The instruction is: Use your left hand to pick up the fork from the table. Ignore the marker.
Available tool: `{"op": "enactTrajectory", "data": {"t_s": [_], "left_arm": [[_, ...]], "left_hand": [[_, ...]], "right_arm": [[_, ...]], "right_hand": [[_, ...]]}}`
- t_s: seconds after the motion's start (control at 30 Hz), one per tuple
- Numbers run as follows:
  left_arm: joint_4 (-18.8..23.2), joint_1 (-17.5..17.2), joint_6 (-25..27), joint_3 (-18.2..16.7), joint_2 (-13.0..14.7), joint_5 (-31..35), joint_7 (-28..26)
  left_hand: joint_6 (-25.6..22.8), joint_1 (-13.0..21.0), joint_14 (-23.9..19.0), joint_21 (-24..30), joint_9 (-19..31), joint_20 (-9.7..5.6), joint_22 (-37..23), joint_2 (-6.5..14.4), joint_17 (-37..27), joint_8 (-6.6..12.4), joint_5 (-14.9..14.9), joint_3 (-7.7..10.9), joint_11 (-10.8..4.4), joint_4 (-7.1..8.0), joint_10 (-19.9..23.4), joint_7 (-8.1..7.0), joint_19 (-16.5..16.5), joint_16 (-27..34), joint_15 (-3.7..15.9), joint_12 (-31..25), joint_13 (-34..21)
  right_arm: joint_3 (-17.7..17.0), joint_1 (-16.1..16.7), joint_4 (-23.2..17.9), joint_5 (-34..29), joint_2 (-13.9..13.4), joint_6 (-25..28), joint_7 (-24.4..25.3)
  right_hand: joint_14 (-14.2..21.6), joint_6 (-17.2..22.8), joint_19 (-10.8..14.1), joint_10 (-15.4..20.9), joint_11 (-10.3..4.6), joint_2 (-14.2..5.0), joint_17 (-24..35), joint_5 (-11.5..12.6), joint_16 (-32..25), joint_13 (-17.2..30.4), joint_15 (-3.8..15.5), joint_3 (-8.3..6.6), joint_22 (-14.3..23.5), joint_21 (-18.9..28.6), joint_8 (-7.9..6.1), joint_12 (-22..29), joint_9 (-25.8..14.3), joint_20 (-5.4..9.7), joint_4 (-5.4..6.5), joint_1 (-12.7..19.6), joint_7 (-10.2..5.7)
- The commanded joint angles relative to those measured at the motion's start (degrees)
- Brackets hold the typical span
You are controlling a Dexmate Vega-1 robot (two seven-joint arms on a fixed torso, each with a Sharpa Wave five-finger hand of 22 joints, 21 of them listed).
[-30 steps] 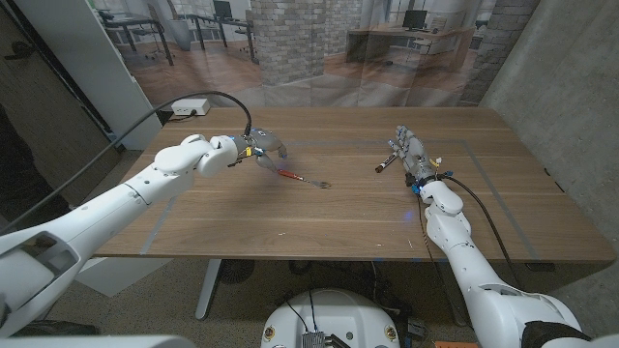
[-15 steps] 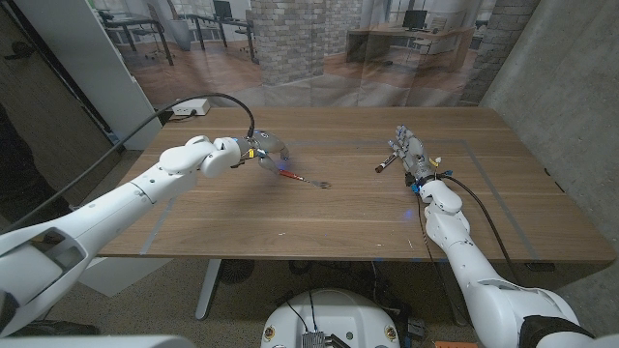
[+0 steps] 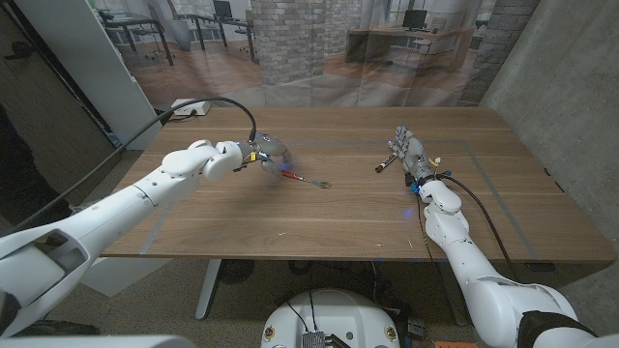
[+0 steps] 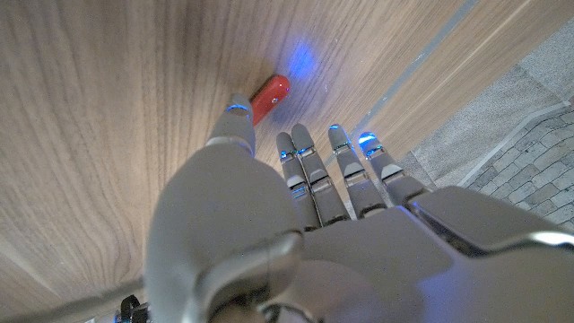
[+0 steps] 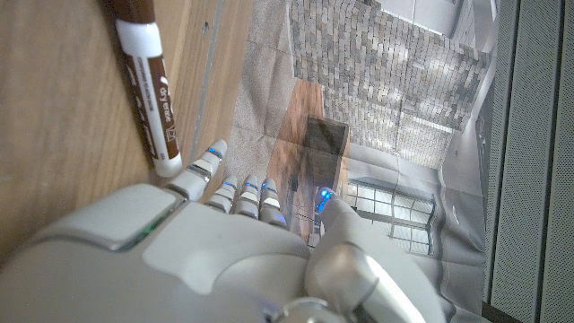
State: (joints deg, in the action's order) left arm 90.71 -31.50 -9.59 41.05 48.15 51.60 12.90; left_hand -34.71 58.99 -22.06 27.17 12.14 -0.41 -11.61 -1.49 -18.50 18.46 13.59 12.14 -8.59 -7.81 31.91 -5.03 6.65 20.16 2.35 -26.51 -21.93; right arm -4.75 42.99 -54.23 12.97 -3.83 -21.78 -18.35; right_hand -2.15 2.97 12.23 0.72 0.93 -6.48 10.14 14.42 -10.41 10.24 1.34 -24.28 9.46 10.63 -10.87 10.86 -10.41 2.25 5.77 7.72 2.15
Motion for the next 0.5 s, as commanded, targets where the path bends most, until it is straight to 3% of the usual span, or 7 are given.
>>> {"op": "enactTrajectory", "data": {"t_s": [0.03, 0.5], "left_arm": [[-0.5, -0.4, 0.0, 0.6, -0.3, -0.2, -0.9], [-0.8, -0.4, 0.0, 1.3, -0.5, 0.9, -1.9]], "left_hand": [[-0.7, 0.6, -0.6, 0.4, 0.1, 0.14, -0.1, 0.0, -0.3, 0.62, 0.4, -0.34, -0.12, -0.08, 0.7, -0.07, 0.5, 0.3, 6.88, -0.5, -0.3], [-1.8, 1.2, -1.7, 0.8, 0.2, -0.08, -0.1, 0.2, -0.9, 1.43, 0.4, -0.78, -0.1, -0.17, 1.9, -0.14, 1.1, 0.9, 7.2, -1.4, -1.1]], "right_arm": [[-0.1, -0.2, 0.6, 0.1, 0.0, -0.2, -0.2], [-0.2, -0.4, 1.0, 0.1, 0.1, -0.4, -0.2]], "right_hand": [[0.2, 0.5, 0.2, 0.4, -0.08, 0.04, 0.2, 0.3, -0.2, 0.3, -0.24, -0.15, 0.3, 0.3, -0.17, 0.0, -0.1, 0.45, -0.34, -0.2, 0.0], [0.1, 0.5, 0.2, 0.4, -0.01, 0.05, 0.2, 0.4, -0.2, 0.3, -0.24, -0.14, 0.3, 0.4, -0.18, 0.1, -0.1, 0.45, -0.37, -0.2, 0.04]]}}
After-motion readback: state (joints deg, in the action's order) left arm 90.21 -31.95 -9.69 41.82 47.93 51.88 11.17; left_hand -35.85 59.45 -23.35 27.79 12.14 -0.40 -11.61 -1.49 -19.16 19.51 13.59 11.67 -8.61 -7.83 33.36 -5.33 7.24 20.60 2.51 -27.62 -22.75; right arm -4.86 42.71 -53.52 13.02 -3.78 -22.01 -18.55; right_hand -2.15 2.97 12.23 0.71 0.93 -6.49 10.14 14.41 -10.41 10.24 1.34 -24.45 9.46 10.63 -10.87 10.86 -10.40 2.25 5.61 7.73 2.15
